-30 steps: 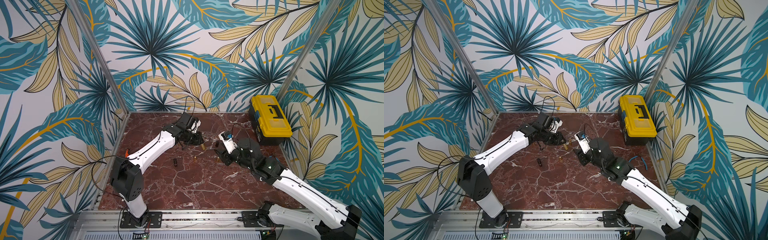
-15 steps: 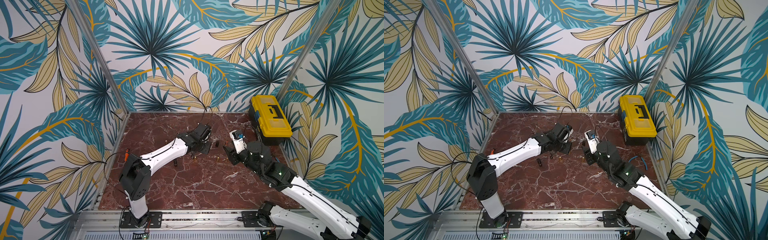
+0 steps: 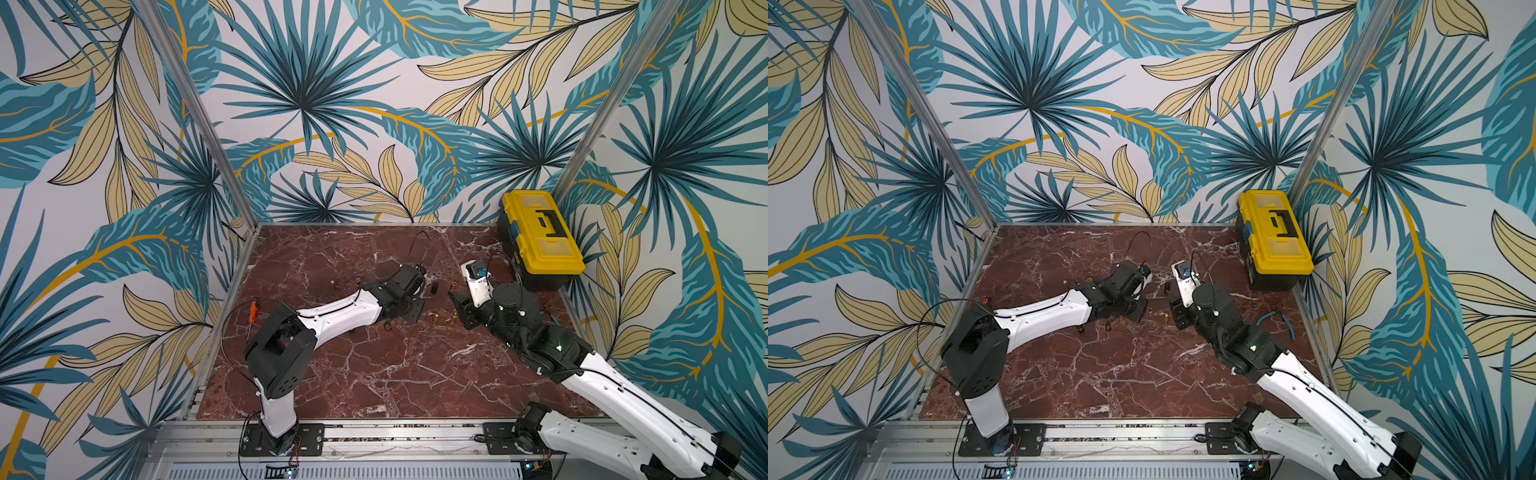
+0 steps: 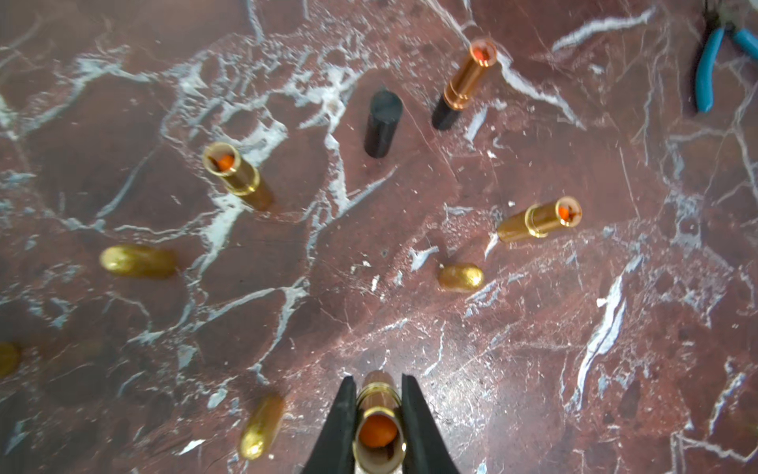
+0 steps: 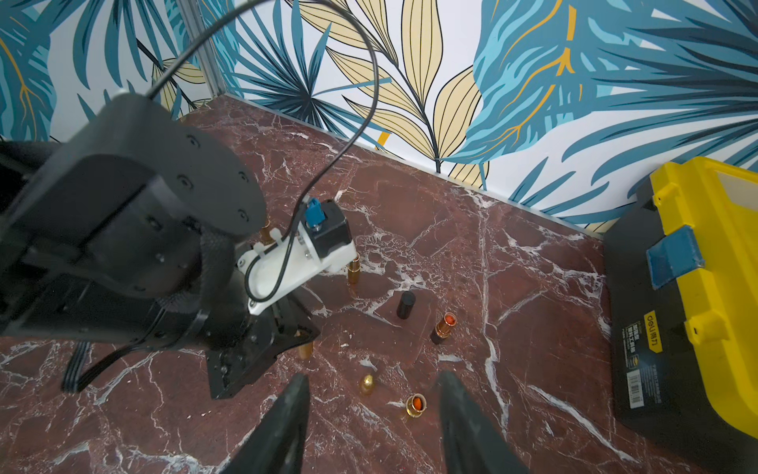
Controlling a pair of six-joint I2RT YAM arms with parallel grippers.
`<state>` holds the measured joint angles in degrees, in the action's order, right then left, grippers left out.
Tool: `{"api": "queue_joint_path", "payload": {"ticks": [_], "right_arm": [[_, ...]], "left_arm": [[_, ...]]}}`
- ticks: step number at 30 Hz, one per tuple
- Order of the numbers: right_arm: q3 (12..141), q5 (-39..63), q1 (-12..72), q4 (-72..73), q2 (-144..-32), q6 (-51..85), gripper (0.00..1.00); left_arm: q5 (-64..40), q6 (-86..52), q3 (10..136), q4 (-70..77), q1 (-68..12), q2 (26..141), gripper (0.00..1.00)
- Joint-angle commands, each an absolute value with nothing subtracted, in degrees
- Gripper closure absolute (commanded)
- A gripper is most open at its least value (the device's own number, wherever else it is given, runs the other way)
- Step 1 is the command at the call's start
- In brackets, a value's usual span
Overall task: Open the lipstick cap
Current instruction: Place the lipstick at the center of the board.
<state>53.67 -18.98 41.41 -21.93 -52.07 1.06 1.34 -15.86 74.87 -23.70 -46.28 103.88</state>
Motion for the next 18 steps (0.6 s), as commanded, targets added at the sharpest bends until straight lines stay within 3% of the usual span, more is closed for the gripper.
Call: {"api": "queue_joint_path", "payload": {"ticks": [1,18], "right_arm": [[52.2,-20.0,41.6,-21.9,-51.7,1.4,0.48],[51.5,-20.5,41.7,-22.2,-51.9,1.7,0.48]], "left_arm": [[2.3,-14.2,73.8,-20.5,-47.1,105.5,0.89],[5.9,-12.8,70.0,-16.1,-47.6,108.3,0.9]]}}
